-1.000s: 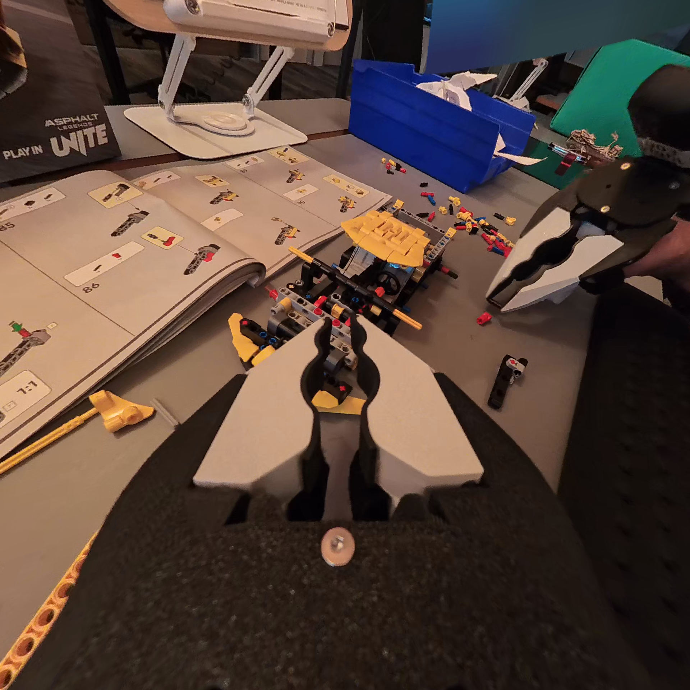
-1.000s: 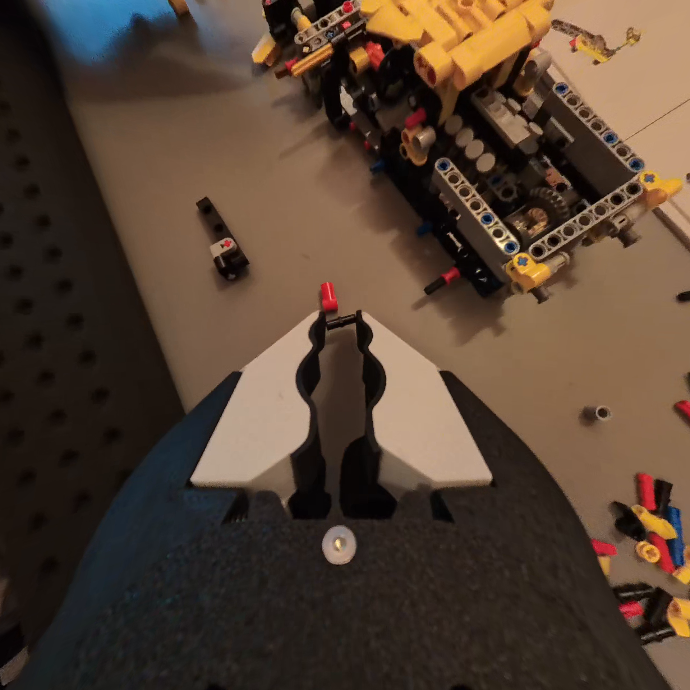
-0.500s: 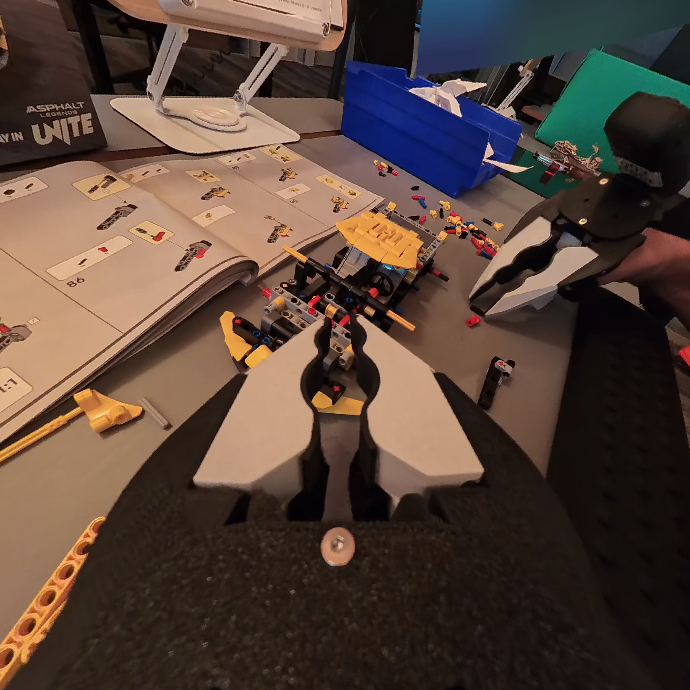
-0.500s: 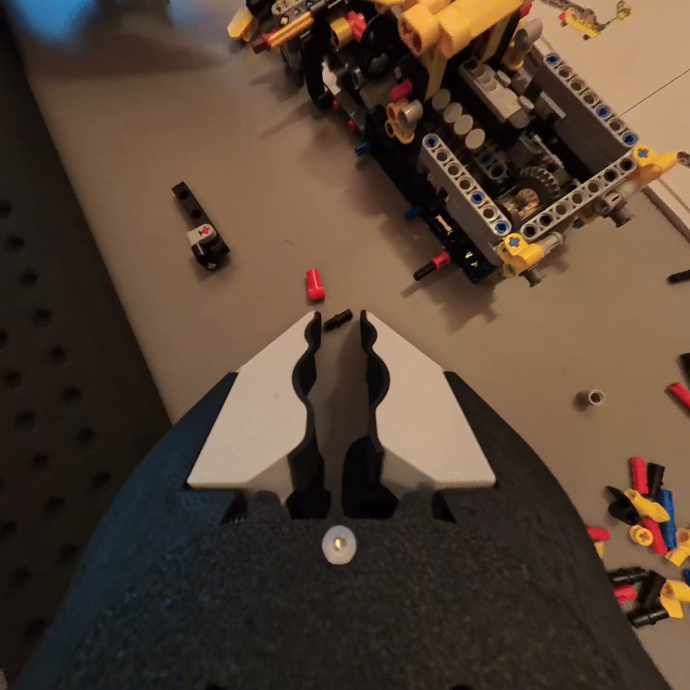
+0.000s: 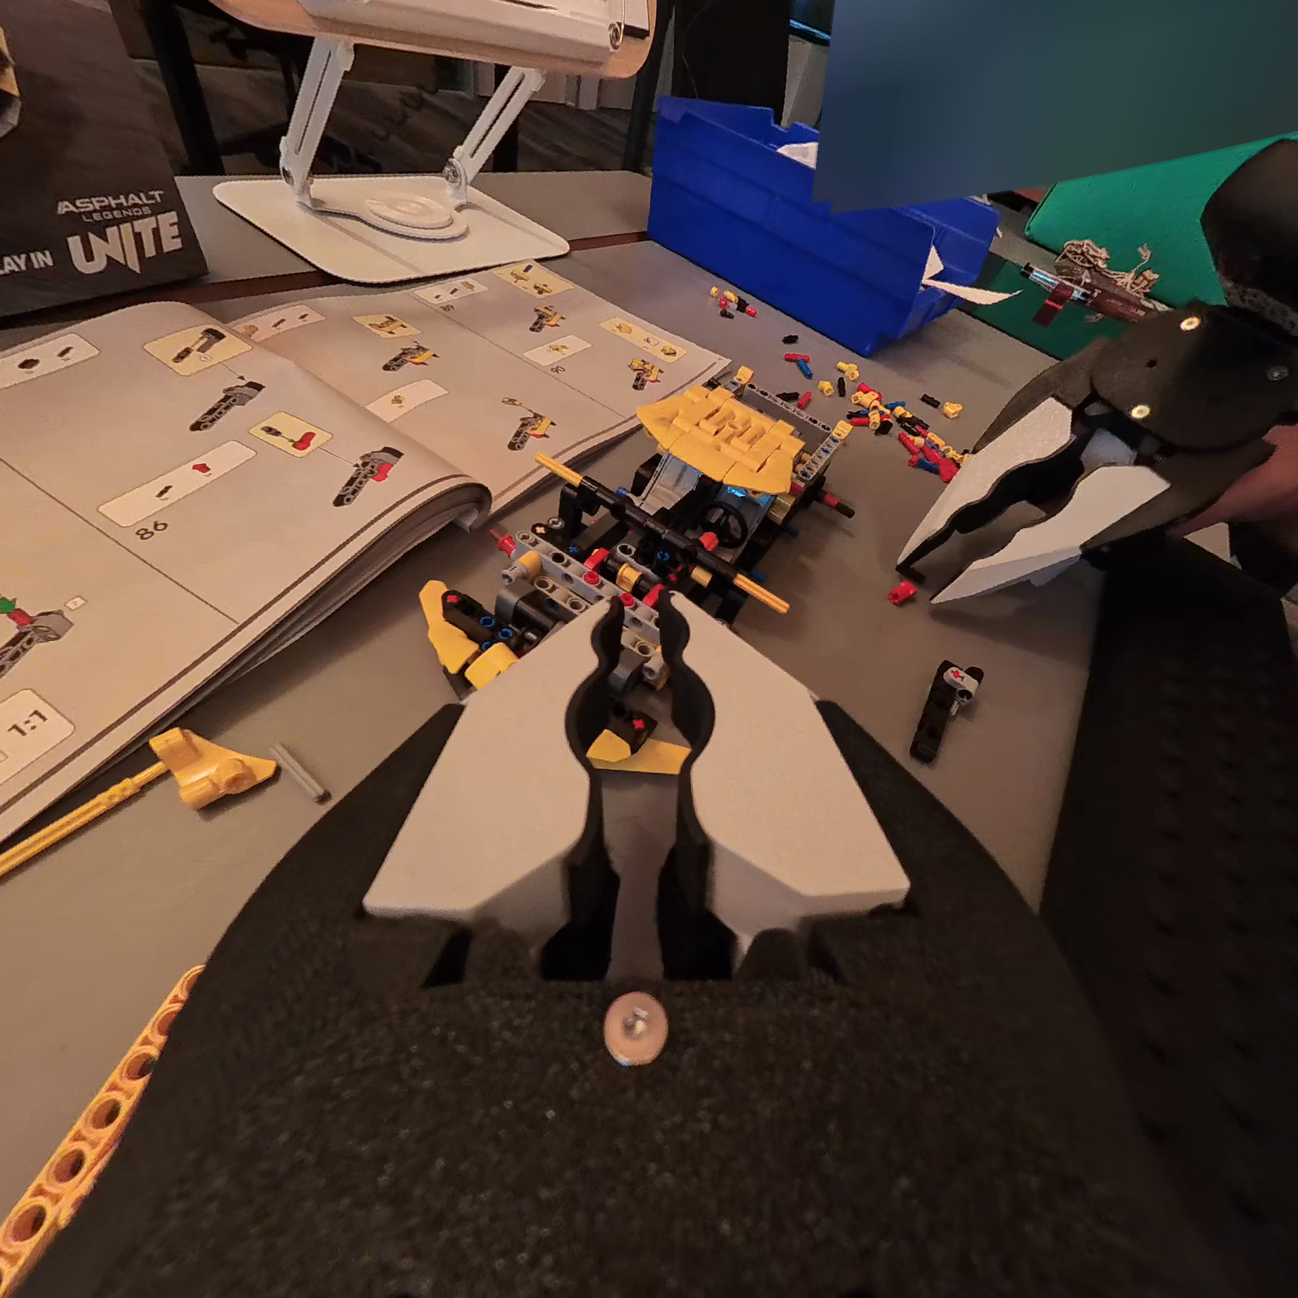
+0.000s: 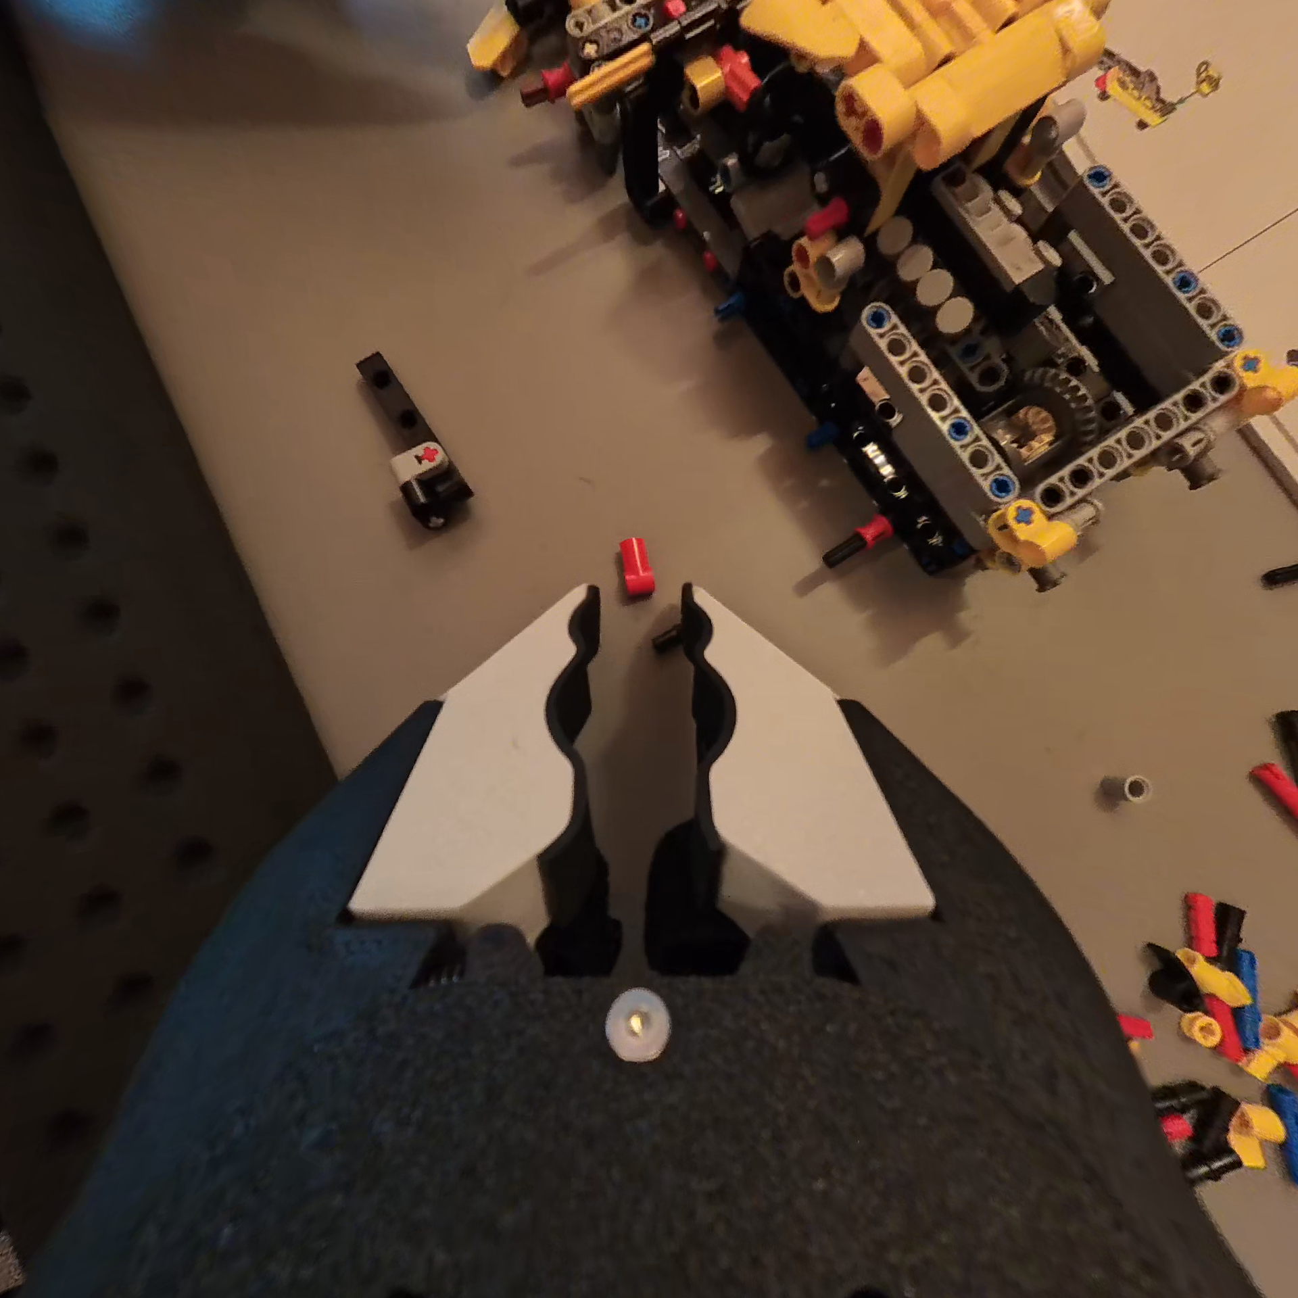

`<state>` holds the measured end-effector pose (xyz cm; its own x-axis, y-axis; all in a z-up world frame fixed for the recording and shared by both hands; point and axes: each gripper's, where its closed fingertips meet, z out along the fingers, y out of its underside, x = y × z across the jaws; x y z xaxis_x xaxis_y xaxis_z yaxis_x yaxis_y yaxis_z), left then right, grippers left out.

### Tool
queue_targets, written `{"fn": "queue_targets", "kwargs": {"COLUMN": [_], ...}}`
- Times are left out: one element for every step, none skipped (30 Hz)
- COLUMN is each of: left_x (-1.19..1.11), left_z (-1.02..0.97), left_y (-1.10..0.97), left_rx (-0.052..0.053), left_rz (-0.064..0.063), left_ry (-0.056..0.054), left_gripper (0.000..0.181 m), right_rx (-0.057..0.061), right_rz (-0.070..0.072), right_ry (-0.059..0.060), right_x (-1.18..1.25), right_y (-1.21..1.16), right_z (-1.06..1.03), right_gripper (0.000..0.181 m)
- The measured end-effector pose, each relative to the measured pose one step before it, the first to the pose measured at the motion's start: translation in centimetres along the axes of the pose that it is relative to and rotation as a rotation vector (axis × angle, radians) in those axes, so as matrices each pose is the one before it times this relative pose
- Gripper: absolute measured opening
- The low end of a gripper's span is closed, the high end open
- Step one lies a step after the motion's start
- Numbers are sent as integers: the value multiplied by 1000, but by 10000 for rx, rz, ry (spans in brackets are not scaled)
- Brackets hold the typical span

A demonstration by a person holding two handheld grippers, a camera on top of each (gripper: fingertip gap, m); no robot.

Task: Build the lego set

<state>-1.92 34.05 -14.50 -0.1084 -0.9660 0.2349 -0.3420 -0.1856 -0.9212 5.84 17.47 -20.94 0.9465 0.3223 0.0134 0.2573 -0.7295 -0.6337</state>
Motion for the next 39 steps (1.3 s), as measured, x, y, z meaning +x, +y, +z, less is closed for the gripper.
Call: {"fn": "queue_targets", "kwargs": {"left_x": [24, 1, -8, 3, 20, 44, 24, 25, 32, 14, -4, 2, 76, 203, 315, 359, 368, 498, 640, 655, 751, 422, 56, -5, 88, 225, 359, 326, 117, -55, -30, 111, 187, 146, 147, 142, 132, 198, 228], "left_z": [10, 13, 9, 14, 12, 10, 4, 22, 25, 27, 17, 3, 29, 37, 40, 61, 106, 158, 206, 178, 77, -38, -79, -79, -83, -33, 14, -7, -66, -121, -107, -55, -76, -81, -1, 50, 27, 6, 39], "left_y": [-5, 4, 8, 18, 37, 23, 19, 19, 43, 32, 22, 16, -22, -61, -112, -147, -120, -51, 18, -16, -253, -445, -415, -326, -314, -257, -191, -225, -338, -361, -199, -106, -155, -208, -122, -49, -39, -87, -32], "left_rx": [1, -8, -6, -14, -21, -12, -7, -11, -24, -27, -15, -7, 9, 23, 37, 49, 29, -21, -95, -110, 29, 153, 155, 115, 125, 111, 72, 77, 140, 153, 83, 60, 70, 87, 54, 12, 1, 44, 22], "left_rz": [-8, 0, 14, 18, 15, 17, 24, 33, 31, 26, 34, 28, 0, 11, 118, 282, 408, 422, 333, 257, 308, 332, 364, 431, 477, 412, 273, 156, 68, -13, -59, -58, 72, 217, 227, 190, 174, 128, 57], "left_ry": [13, 2, -12, -8, 4, 6, -6, -6, 1, -8, -19, -12, 27, 83, 87, 24, -41, -4, 78, 96, 161, -35, -232, -233, -187, -108, 1, 26, -48, -73, -1, 80, 74, -32, -65, -43, -13, 46, 86], "left_gripper": [9, 9, 9, 9, 9, 9, 9, 9, 9, 9, 9, 9, 9, 9, 9, 9, 10, 10, 10, 12, 12, 12, 12, 12, 14, 16, 18, 18, 18, 17, 18, 18, 18, 18, 18, 18, 18, 19, 20], "right_rx": [-42, 14, 6, -27, 0, 26, -75, -33, 109, 48, 64, 116, 310, 476, 649, 836, 986, 1128, 969, 700, 520, 408, 353, 123, 20, 57, -22, -82, -76, -71, 38, 60, -51, -55, -17, -7, -14, 20, -37], "right_rz": [-16, 5, -14, -39, -41, -8, 11, 0, -21, 18, 74, 186, 431, 619, 849, 1082, 1190, 1223, 1249, 1250, 1129, 964, 831, 697, 430, 144, 12, -42, -86, -95, -95, -32, -69, -104, -124, -101, -119, -107, 20], "right_ry": [-19, -46, -57, -31, -25, 10, 3, 5, -3, 31, 221, 274, 223, -69, -144, -259, -551, -846, -967, -897, -806, -687, -709, -618, -306, -164, -98, -20, 19, 45, 18, 29, 54, 133, 10, 22, 51, 85, -9], "right_x": [-38, -76, -107, -81, -62, 22, 15, 12, -32, 7, 327, 457, 479, 174, 114, -77, -631, -1211, -1399, -1160, -896, -596, -562, -473, -109, -69, -111, -92, -76, -42, -108, -96, -15, 100, -102, -42, 61, 155, 58], "right_y": [20, -65, -62, -4, -40, -79, 83, 40, -144, -21, -40, -213, -530, -882, -1310, -1675, -1888, -1923, -1468, -892, -427, -123, 36, 370, 489, 446, 512, 534, 467, 360, 122, 19, 131, 105, 25, 11, -39, -126, -65], "right_z": [67, 59, 60, 66, 84, 117, 146, 135, 43, 86, 28, 9, -59, -100, -53, 62, 174, 260, 494, 723, 838, 821, 724, 670, 581, 480, 395, 306, 220, 136, 12, -62, -39, -92, -114, -140, -207, -230, -176], "right_gripper": [23, 23, 23, 23, 23, 22, 21, 21, 17, 13, 8, 7, 7, 7, 7, 7, 7, 7, 7, 7, 7, 7, 7, 6, 6, 7, 6, 6, 7, 7, 7, 7, 7, 7, 7, 7, 7, 7, 7]}}
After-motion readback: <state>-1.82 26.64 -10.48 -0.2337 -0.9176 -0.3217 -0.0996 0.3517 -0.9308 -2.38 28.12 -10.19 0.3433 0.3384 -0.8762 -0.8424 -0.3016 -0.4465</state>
